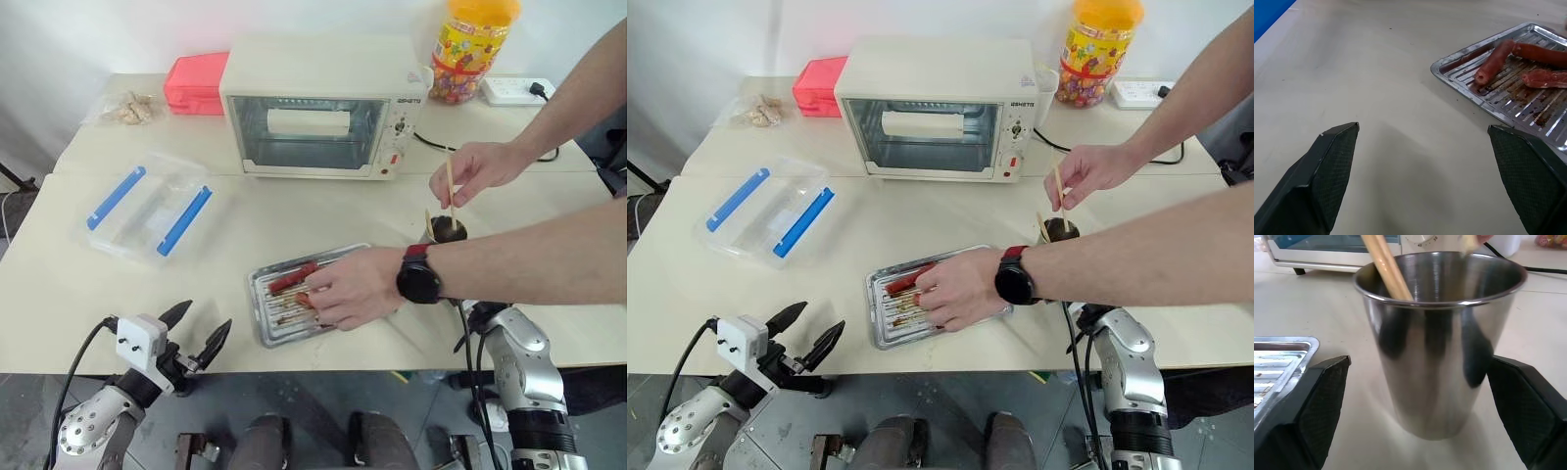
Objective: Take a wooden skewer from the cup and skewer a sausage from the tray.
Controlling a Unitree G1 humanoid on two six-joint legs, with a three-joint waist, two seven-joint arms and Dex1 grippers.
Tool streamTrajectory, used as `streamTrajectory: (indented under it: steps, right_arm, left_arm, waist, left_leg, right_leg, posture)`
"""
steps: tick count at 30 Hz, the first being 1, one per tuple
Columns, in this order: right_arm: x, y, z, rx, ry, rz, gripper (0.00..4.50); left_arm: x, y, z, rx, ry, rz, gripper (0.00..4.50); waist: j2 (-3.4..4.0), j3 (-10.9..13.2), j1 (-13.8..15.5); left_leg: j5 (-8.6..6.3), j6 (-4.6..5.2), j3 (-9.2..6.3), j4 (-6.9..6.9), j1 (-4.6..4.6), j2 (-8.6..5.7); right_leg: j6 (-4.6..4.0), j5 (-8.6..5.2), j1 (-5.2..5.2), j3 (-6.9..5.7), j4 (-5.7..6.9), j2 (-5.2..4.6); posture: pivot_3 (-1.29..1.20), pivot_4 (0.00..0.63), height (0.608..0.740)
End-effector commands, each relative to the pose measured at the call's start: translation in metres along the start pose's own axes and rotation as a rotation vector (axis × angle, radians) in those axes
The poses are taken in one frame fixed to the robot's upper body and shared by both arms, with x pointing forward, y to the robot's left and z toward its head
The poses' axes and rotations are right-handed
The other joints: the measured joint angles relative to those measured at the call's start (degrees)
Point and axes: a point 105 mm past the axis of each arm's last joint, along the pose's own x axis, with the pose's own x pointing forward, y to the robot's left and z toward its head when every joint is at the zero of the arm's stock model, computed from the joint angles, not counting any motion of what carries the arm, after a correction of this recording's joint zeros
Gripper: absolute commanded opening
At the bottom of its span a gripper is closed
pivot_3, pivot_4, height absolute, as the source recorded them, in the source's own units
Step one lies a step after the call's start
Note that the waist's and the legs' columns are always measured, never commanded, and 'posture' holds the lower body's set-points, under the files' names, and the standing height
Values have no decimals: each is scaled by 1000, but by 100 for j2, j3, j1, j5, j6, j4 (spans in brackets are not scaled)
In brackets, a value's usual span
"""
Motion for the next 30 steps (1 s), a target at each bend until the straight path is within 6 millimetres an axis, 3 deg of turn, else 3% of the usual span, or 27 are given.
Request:
streamTrajectory:
  steps: [1, 13, 16, 20, 30]
  right_arm:
    - [6, 0, 9, -8, -37, -3, 4500]
    - [13, 1, 9, 7, -47, 1, 4500]
    - [14, 1, 10, 9, -55, 3, 3920]
    - [15, -1, 11, -2, -56, -8, 2709]
    - [10, -7, 17, -10, -84, -35, 2679]
  left_arm:
    - [1, -2, 3, 10, -17, 0, 4475]
    - [3, -4, 5, 12, -22, 11, 4475]
    - [3, -5, 6, 11, -22, 12, 4500]
    - [4, -5, 6, 11, -23, 9, 4500]
    - [6, -6, 7, 15, -26, 4, 4500]
  waist:
    - [0, 0, 0]
    - [0, 0, -2]
    - [0, 0, 0]
    - [0, 0, 0]
    - [0, 0, 2]
  left_leg:
    - [0, 0, 0, 0, 0, 1]
    - [0, 0, 0, 0, -1, 0]
    - [0, 0, 0, 0, -1, 0]
    - [0, 0, 0, 0, -1, 0]
    - [0, 0, 1, 0, -1, 0]
  right_leg:
    - [0, 0, 0, 0, 1, 1]
    - [0, 0, 0, 1, 0, 0]
    - [0, 0, 0, 0, 0, 0]
    - [0, 0, 0, 1, 0, 0]
    - [0, 0, -1, 0, 0, 0]
  posture:
    - [0, 150, 740]
    - [0, 150, 740]
    - [0, 150, 740]
    - [0, 150, 740]
    - [0, 150, 740]
